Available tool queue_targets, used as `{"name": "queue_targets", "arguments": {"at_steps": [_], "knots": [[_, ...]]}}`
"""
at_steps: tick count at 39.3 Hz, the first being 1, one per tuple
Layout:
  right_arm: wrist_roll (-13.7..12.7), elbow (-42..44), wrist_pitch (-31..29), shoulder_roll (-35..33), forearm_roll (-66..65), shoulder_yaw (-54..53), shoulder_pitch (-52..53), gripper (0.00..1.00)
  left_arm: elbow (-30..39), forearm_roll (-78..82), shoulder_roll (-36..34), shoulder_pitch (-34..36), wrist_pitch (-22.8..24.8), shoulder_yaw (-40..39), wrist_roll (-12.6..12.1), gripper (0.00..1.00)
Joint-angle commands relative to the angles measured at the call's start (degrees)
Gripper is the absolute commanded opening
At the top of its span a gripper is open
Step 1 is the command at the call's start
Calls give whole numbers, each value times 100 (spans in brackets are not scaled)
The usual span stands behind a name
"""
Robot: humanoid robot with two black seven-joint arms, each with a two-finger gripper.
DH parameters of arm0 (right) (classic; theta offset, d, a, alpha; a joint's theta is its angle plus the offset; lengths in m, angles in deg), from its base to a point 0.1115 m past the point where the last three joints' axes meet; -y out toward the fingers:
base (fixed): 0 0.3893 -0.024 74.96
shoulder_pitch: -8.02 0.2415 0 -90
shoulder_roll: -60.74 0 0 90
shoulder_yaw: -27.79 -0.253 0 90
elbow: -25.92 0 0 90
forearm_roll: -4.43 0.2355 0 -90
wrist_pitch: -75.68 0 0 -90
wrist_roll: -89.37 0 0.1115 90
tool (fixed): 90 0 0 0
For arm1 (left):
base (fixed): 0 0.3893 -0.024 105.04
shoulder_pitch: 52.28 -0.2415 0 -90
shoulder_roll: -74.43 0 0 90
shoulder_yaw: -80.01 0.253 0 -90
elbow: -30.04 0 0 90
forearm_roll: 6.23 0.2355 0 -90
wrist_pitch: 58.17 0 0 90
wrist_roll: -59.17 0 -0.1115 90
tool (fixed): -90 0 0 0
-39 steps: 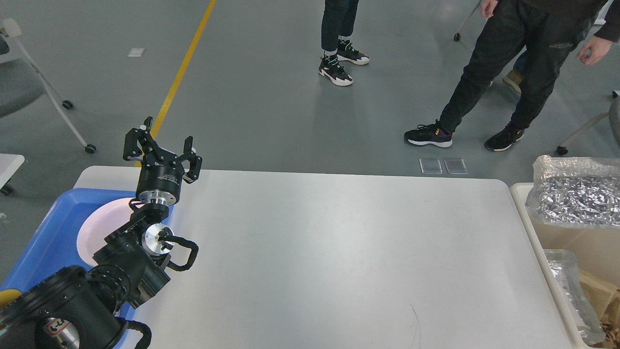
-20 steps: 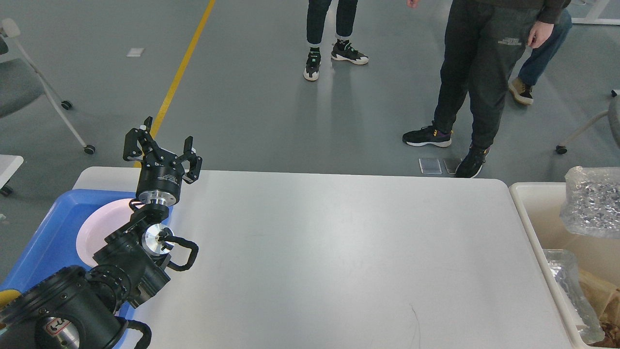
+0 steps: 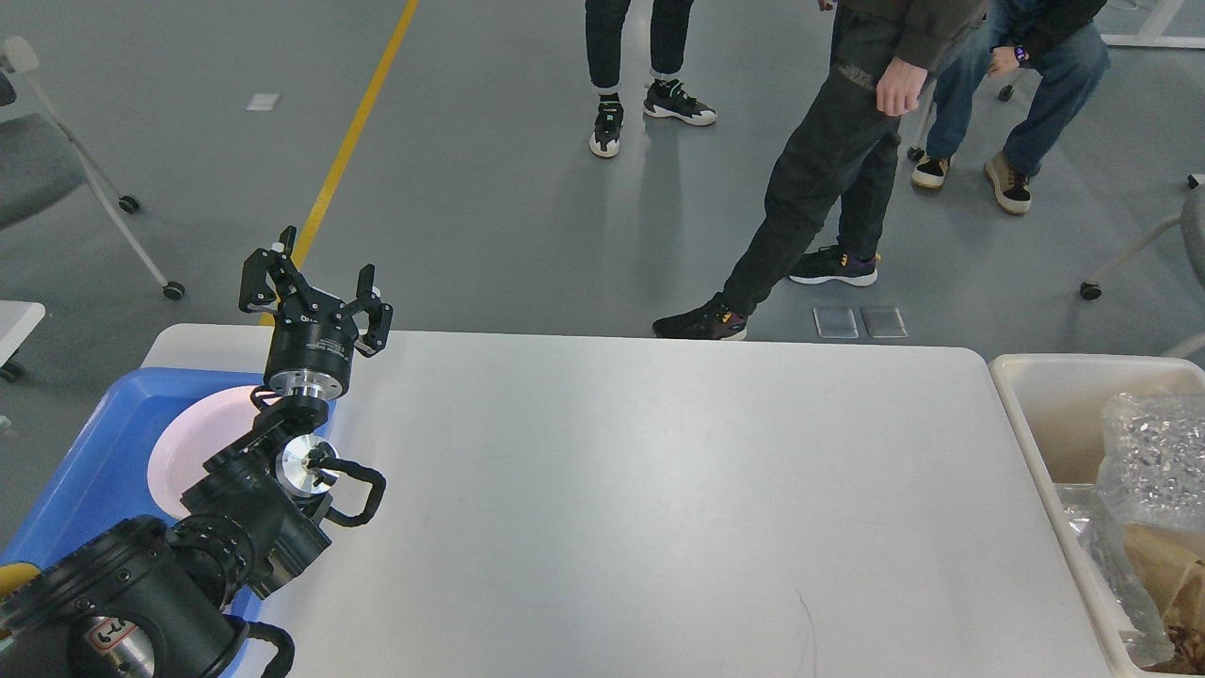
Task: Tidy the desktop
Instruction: 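Release the crumpled foil into the white bin with the right gripper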
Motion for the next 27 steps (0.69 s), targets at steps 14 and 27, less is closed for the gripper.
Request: {"name": "queue_targets", "arguments": {"at_steps": [14, 27], "knots": [[0, 3, 734, -51, 296, -648, -251, 62, 0, 4, 2, 0, 0, 0, 1, 97], [18, -14, 708, -95, 682, -990, 170, 100, 0, 4, 2, 0, 0, 0, 1, 97]]}}
